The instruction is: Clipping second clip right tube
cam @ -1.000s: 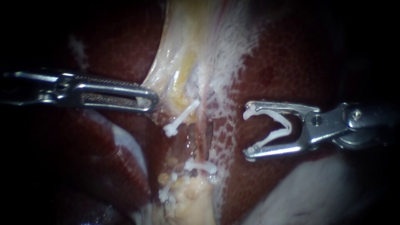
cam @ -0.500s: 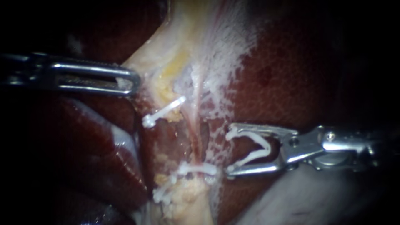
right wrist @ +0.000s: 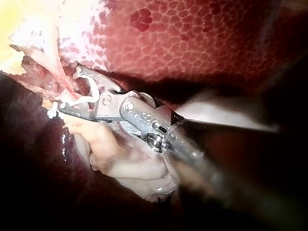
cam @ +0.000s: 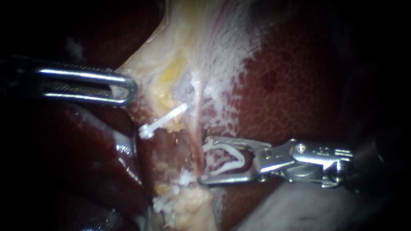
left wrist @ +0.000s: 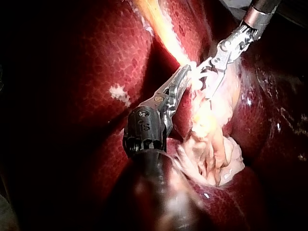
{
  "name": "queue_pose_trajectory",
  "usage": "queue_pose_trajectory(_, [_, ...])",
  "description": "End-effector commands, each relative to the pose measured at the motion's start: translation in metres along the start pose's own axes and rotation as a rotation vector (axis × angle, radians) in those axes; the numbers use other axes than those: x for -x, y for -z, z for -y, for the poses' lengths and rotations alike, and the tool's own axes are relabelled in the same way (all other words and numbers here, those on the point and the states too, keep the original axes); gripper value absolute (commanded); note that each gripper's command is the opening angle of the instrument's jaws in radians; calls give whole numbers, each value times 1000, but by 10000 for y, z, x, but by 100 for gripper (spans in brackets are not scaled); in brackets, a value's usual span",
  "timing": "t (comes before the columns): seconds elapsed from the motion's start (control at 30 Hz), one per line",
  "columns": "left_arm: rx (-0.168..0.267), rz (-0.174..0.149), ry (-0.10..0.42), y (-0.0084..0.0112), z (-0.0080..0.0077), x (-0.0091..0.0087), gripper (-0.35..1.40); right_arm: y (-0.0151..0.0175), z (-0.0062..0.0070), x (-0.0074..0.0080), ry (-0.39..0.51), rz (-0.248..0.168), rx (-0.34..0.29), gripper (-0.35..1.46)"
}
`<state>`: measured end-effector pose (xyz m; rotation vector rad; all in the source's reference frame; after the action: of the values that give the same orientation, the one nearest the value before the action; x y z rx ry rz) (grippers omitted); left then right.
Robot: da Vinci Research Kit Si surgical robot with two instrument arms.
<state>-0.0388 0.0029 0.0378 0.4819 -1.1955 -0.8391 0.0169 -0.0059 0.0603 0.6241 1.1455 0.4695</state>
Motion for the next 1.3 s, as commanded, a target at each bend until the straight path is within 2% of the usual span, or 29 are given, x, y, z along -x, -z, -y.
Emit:
queue_pose_trajectory(0.03, [0, 0, 0, -1, 0, 0, -35, -2, 1, -1, -2, 0, -1, 59])
queue_pose_trajectory(0.6, [0, 0, -2, -4, -3, -4, -35, -15, 16, -5, -38, 12, -37, 55])
queue_pose_trajectory(0.9, [0, 0, -3, -5, -6, -5, -35, -14, 18, -2, -52, 15, -45, 52])
queue_pose_trajectory(0.97, [0, 0, -3, -5, -6, -5, -35, -13, 18, -2, -63, 16, -46, 44])
queue_pose_trajectory(1.07, [0, 0, -3, -5, -7, -5, -35, -8, 17, 0, -104, 18, -47, 2])
queue_pose_trajectory(1.13, [0, 0, -3, -5, -7, -5, -35, -5, 15, 1, -110, 19, -51, -17])
queue_pose_trajectory(1.2, [0, 0, -3, -6, -8, -5, -35, -3, 13, 3, -109, 19, -52, -27])
queue_pose_trajectory(1.3, [0, 0, -3, -6, -8, -5, -35, -1, 10, 5, -108, 20, -53, -30])
